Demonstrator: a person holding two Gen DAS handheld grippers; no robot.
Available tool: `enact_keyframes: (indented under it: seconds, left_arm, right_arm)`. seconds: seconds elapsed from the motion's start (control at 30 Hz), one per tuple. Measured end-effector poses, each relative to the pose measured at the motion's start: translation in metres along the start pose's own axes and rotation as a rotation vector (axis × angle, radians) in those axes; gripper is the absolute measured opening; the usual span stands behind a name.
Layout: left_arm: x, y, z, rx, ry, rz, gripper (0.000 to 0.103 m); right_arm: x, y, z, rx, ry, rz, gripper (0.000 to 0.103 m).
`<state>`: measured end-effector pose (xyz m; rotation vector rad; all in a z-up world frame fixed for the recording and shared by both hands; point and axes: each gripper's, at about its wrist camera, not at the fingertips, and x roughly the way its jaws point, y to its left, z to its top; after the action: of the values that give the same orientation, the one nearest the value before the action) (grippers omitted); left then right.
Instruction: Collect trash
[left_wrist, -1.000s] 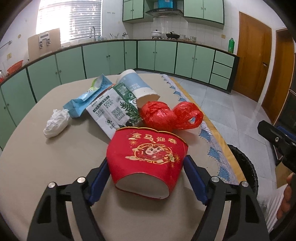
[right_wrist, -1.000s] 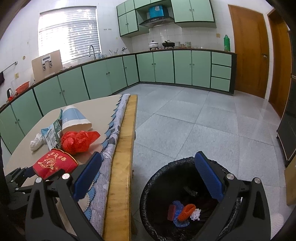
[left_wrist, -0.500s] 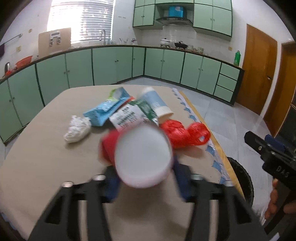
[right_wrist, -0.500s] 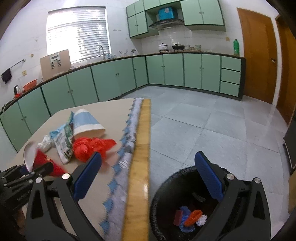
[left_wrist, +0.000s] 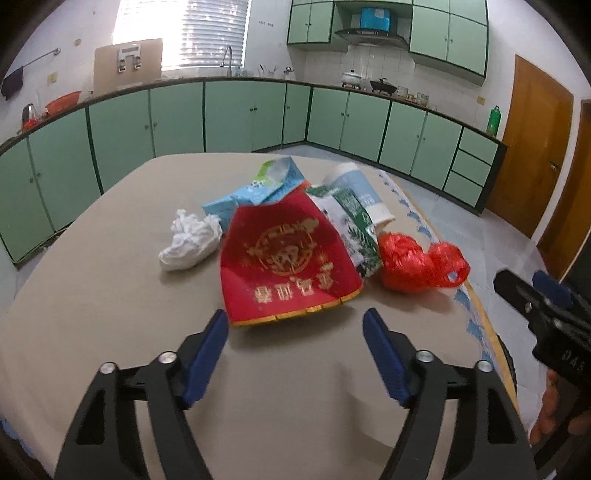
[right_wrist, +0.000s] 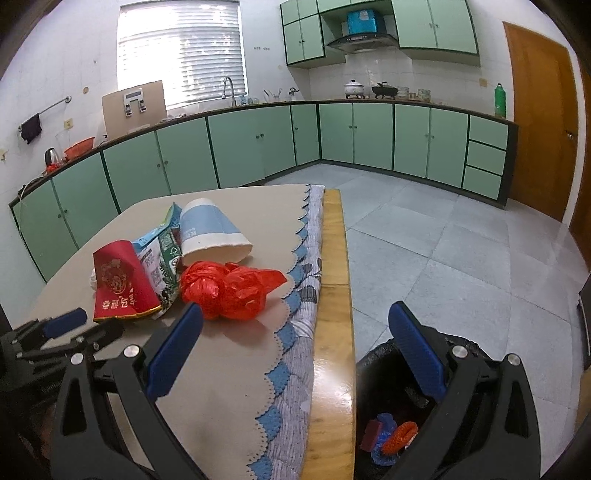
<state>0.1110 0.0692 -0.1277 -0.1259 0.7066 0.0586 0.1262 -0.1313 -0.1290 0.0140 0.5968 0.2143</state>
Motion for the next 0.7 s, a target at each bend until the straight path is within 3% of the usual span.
enact_keyframes:
  seconds: [0.3, 0.7]
  left_arm:
    - [0.009, 0.006, 0.027, 0.013, -0.062, 0.014, 0.084]
    - [0.037, 0.027, 0.037, 0.0, -0.027, -0.075, 0.086]
  right_arm:
    - [0.005, 0.002, 0.004, -0.005, 0.001, 0.0, 0.098]
    - [0.026, 0.023, 0.021, -0.038, -0.007, 0.02, 0.098]
